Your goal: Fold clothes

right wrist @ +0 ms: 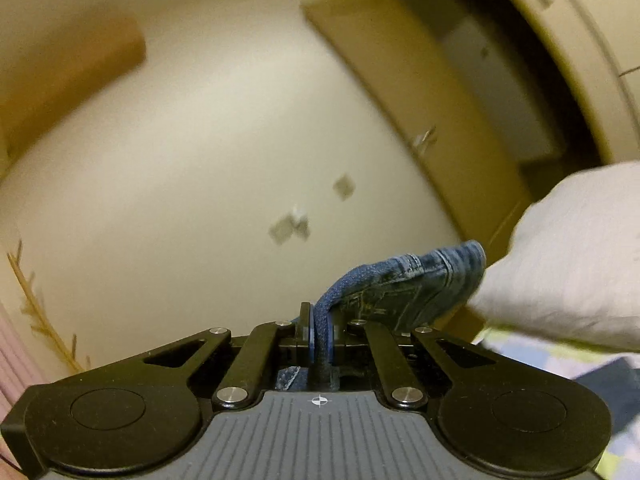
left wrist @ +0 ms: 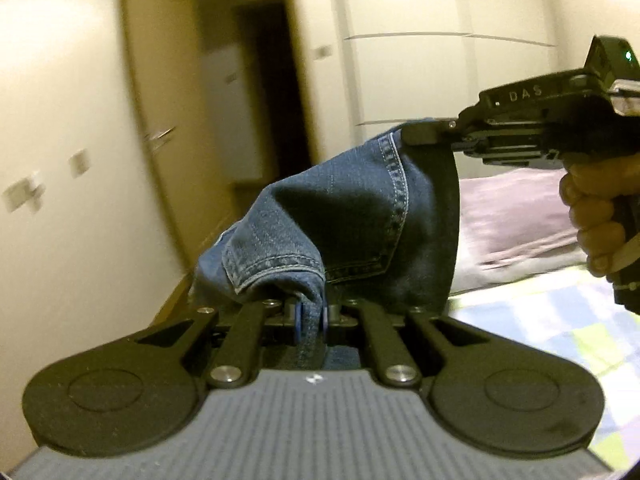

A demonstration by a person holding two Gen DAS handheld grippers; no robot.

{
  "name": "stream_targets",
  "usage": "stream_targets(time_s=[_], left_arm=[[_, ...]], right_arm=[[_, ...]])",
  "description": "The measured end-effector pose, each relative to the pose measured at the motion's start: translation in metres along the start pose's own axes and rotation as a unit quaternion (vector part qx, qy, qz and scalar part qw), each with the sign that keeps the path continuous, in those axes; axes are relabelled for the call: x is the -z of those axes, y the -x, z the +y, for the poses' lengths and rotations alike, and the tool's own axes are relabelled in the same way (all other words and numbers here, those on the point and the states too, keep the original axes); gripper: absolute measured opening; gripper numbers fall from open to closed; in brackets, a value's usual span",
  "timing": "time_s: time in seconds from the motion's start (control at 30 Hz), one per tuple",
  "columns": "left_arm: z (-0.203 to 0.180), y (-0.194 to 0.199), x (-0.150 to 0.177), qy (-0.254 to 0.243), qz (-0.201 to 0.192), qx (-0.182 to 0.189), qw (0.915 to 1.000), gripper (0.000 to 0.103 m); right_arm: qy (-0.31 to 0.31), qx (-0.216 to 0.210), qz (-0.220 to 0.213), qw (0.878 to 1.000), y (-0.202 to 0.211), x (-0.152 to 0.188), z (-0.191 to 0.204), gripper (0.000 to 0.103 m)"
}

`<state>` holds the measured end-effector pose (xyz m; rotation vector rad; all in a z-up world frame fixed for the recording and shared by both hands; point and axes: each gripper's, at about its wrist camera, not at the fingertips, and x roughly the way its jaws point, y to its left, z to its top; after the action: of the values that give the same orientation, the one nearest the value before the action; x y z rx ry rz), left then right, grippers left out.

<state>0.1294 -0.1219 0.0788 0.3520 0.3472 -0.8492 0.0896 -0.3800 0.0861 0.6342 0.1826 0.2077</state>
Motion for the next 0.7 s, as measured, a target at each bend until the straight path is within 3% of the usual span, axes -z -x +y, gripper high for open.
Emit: stream_targets(time_s=[0.13,0.23,0.33,0.4,0.47,0.57,0.63,0.67,0.7], left_arm=[[-0.104,0.032,-0.003,-0.017,-0.007,0.072,0.9972,0.006],[-0.187,0.048,0.012,-0.025,0.014,0.148,0.9886,0.006],[-0.269,0.041,0.045,-0.042,0.090,0.245,0.9643,0.009],[-0.315,0.027,0.072,-0.047,0.163,0.316,0.9336,0.010],[-0.345,0.019,0.091,-0.067,0.197,0.349,0.9136,0.012],[-0.362,0.001,0.111,-0.100,0.228,0.372,0.8941,0.018],[-0.357,-0.009,0.122,-0.102,0.241,0.374,0.8898,0.028],[-0.353,-0.018,0.126,-0.100,0.250,0.374,0.8878,0.029],[-0.349,-0.027,0.130,-0.098,0.258,0.373,0.8857,0.031]], right_arm=[[-0.017,0.037,-0.047,0.998,0.151,0.016,-0.010,0.004],[-0.035,0.083,-0.066,0.994,0.260,0.039,-0.015,0.004],[-0.045,0.164,-0.062,0.983,0.359,0.081,-0.023,0.004],[-0.064,0.233,-0.039,0.970,0.408,0.113,-0.037,0.004],[-0.097,0.301,-0.011,0.949,0.449,0.146,-0.056,0.004],[-0.176,0.411,0.052,0.893,0.493,0.205,-0.093,0.004],[-0.226,0.487,0.081,0.840,0.511,0.241,-0.110,0.005],[-0.242,0.507,0.083,0.823,0.520,0.253,-0.116,0.005],[-0.247,0.514,0.086,0.817,0.524,0.257,-0.115,0.005]])
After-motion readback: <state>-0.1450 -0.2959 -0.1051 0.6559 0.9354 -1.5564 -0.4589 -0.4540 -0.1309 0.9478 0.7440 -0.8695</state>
